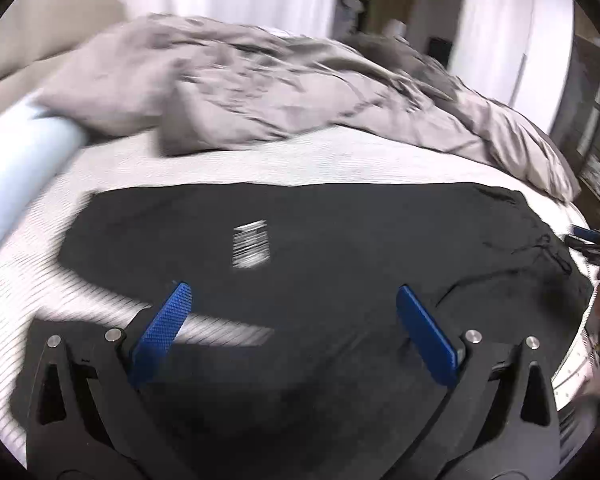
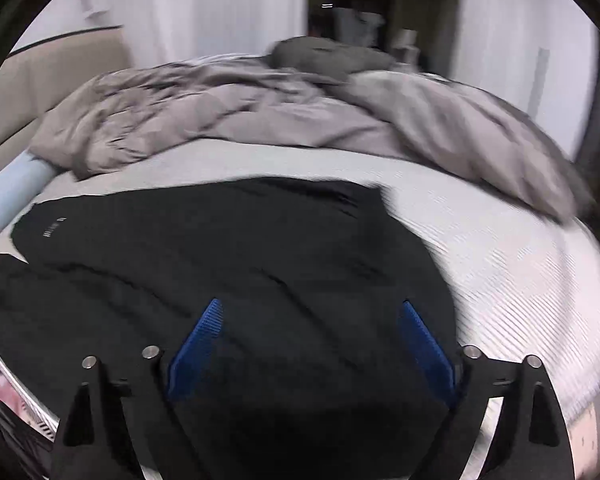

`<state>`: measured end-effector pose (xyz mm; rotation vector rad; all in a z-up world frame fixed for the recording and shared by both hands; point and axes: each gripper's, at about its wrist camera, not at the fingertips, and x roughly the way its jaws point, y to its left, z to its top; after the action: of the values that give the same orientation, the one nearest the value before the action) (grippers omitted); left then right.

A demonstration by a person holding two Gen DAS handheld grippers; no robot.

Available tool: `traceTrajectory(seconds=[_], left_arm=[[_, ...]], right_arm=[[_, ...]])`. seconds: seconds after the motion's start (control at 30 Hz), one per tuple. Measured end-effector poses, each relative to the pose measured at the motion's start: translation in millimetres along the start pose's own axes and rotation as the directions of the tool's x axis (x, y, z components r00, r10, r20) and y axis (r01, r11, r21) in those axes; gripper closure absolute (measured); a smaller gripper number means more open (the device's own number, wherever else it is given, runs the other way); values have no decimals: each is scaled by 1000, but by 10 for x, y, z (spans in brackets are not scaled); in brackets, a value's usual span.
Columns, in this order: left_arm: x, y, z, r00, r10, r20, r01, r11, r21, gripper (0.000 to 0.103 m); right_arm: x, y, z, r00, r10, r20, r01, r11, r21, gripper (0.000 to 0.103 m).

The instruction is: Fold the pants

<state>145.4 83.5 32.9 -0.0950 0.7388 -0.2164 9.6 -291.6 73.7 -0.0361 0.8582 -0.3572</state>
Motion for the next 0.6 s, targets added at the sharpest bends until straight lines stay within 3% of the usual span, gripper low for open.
traceTrajectory(seconds=[0.1, 0.2, 0.27, 0.3, 0.37, 0.47, 0.53, 0.57, 0.6], left_arm=[[708, -415, 271, 992, -91, -93, 92, 996, 10, 1], [1398, -853, 324, 974, -106, -201, 125, 989, 83, 1], [1798, -1087, 207, 941, -88, -326, 151, 974, 172, 4], [1937, -1149, 130, 928, -47, -370, 136, 966, 220, 4], [1869, -1117, 113, 935, -67, -349, 163, 953, 253, 4], [1682, -722, 91, 941, 8, -337, 88, 960, 267, 2], [1595, -342, 59, 941, 56, -334, 21, 975, 223, 0], [1553, -176, 53, 943, 52, -329, 11, 982, 187, 0], [1494, -57, 51, 946, 31, -323, 23, 987, 160, 0]], right_arm=[[555, 440, 278, 993, 76, -86, -78, 997, -17, 9], [1238, 737, 555, 981, 98, -170, -109, 992, -57, 9], [1524, 939, 605, 967, 115, -229, -141, 985, -100, 9], [1770, 1070, 561, 948, 124, -294, -170, 976, -138, 9], [1955, 1131, 451, 943, 27, -331, -120, 957, -263, 9], [1867, 694, 378, 952, 6, -307, -91, 961, -262, 8], [1809, -16, 310, 948, -134, -289, 77, 976, -203, 7], [1810, -329, 269, 935, -204, -291, 158, 972, -176, 6], [1790, -580, 236, 932, -212, -294, 181, 975, -129, 6]])
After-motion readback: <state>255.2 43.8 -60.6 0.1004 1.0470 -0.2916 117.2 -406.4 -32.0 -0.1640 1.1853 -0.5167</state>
